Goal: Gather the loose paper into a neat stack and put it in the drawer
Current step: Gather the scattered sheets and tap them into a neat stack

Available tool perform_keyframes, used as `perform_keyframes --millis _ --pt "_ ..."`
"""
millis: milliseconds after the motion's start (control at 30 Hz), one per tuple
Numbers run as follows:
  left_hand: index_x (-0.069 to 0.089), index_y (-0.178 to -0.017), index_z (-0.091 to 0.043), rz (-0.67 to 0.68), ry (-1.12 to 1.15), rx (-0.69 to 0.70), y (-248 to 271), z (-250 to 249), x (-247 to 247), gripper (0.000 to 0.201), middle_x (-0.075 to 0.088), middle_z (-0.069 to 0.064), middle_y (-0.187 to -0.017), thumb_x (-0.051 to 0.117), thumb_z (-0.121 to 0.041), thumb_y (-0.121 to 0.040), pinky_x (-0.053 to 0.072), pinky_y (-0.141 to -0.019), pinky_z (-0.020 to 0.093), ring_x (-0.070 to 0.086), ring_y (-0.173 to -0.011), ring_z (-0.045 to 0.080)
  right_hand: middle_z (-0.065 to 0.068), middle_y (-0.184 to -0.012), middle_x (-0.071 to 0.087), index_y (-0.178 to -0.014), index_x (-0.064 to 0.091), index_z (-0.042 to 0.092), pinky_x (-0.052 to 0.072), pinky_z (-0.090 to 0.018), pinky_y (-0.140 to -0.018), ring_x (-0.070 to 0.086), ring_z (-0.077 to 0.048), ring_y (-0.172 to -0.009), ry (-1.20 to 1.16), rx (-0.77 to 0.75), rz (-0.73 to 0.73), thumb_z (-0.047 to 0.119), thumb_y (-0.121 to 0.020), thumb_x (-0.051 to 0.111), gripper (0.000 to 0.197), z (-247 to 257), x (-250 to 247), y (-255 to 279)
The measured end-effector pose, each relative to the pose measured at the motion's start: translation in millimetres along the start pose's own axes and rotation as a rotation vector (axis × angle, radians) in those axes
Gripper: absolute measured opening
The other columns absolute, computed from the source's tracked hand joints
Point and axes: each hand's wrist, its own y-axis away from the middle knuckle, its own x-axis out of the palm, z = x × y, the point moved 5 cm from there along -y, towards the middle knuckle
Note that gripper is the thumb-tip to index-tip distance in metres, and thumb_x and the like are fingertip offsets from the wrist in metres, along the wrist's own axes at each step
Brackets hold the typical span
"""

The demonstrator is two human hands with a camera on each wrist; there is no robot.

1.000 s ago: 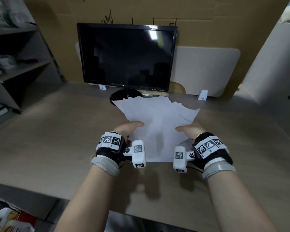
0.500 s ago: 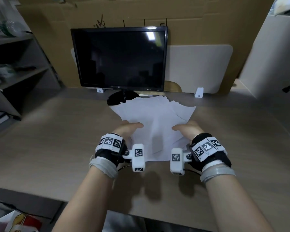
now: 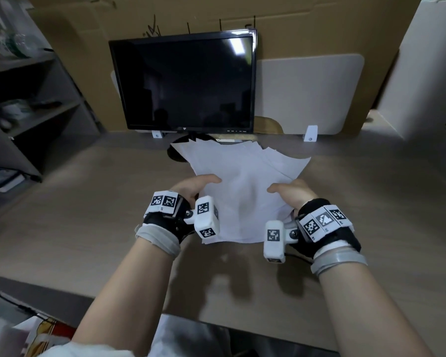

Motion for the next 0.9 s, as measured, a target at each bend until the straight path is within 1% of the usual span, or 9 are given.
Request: perform_keyframes --millis 100,167,267,400,467,600,700,800,900 --pt "0.060 -0.123 -0.004 0.017 -0.034 0.023 -2.6 -2.0 8.5 0.031 0.067 0.015 -0.119 0.067 -0.018 -0.096 0.051 -0.096 0.041 0.065 -0.106 0.033 -0.016 -0.123 0.054 -0.135 0.044 0.002 0.055 -0.049 -0.079 0.060 -0.039 -0.108 -0.004 0.003 0.009 0.028 -0.082 0.073 0.066 -2.9 0.1 -4.9" --pt "0.059 -0.123 -0.001 -0.005 -0.046 0.026 -4.4 1.2 11.6 0.031 0.064 0.018 -0.113 0.067 -0.013 -0.096 0.048 -0.100 0.043 0.062 -0.103 0.035 -0.016 -0.123 0.056 -0.133 0.047 0.001 0.051 -0.042 -0.078 0.059 -0.038 -0.110 -0.016 -0.007 -0.001 0.026 -0.084 0.071 0.061 -4.0 0.7 -6.5" --pt "0.055 -0.129 0.003 -0.013 -0.019 0.074 -14.6 13.5 12.7 0.038 0.065 0.017 -0.118 0.069 -0.012 -0.096 0.045 -0.104 0.045 0.060 -0.116 0.036 -0.015 -0.130 0.057 -0.134 0.049 0.000 0.046 -0.036 -0.081 0.058 -0.036 -0.116 -0.061 -0.014 -0.019 0.023 -0.083 0.072 0.061 -5.2 -0.1 -4.5" --pt "0.062 -0.121 -0.008 -0.085 0.136 0.292 -7.2 14.1 -3.1 0.035 0.074 0.007 -0.109 0.075 -0.003 -0.089 0.057 -0.080 0.038 0.072 -0.095 0.025 -0.012 -0.129 0.060 -0.132 0.052 0.001 0.047 -0.037 -0.090 0.059 -0.033 -0.116 -0.136 -0.057 -0.058 0.026 -0.080 0.074 0.061 -5.4 -2.8 -3.2" --pt "0.064 -0.122 -0.008 -0.042 0.146 0.378 3.3 14.1 -8.7 0.034 0.076 0.007 -0.110 0.073 -0.003 -0.090 0.059 -0.080 0.038 0.075 -0.096 0.025 -0.010 -0.118 0.067 -0.121 0.061 0.003 0.051 -0.039 -0.094 0.065 -0.030 -0.107 -0.208 -0.094 -0.040 0.028 -0.081 0.077 0.050 -1.3 -1.5 2.5" --pt "0.062 -0.124 -0.010 0.007 0.224 0.462 17.9 22.5 -13.8 0.033 0.077 0.009 -0.114 0.071 -0.005 -0.093 0.061 -0.078 0.044 0.076 -0.098 0.029 -0.007 -0.098 0.077 -0.107 0.072 0.010 0.058 -0.039 -0.085 0.074 -0.027 -0.089 -0.371 -0.148 0.038 0.024 -0.078 0.083 0.034 2.8 -2.3 19.6" --pt "0.061 -0.123 -0.010 0.023 0.244 0.524 32.3 26.8 -13.8 0.030 0.077 0.009 -0.114 0.070 -0.008 -0.094 0.062 -0.081 0.047 0.076 -0.099 0.030 -0.010 -0.096 0.077 -0.108 0.072 0.007 0.059 -0.043 -0.084 0.075 -0.030 -0.087 -0.471 -0.191 0.030 0.020 -0.073 0.086 0.039 1.4 -7.7 31.1" --pt "0.062 -0.125 -0.004 0.040 0.292 0.600 41.5 27.9 -11.9 0.031 0.076 0.013 -0.115 0.066 0.000 -0.095 0.060 -0.088 0.051 0.074 -0.104 0.035 -0.012 -0.095 0.076 -0.105 0.070 0.003 0.061 -0.034 -0.068 0.075 -0.028 -0.084 -0.499 -0.242 -0.006 0.008 -0.077 0.082 0.031 4.6 -16.0 47.8" --pt "0.060 -0.129 -0.001 0.067 0.322 0.668 49.8 22.0 -8.3 0.037 0.074 0.014 -0.120 0.065 0.006 -0.093 0.056 -0.095 0.053 0.072 -0.109 0.035 -0.013 -0.097 0.077 -0.105 0.071 0.001 0.061 -0.038 -0.069 0.075 -0.029 -0.084 -0.529 -0.280 -0.006 0.004 -0.078 0.080 0.028 9.1 -23.1 59.8"
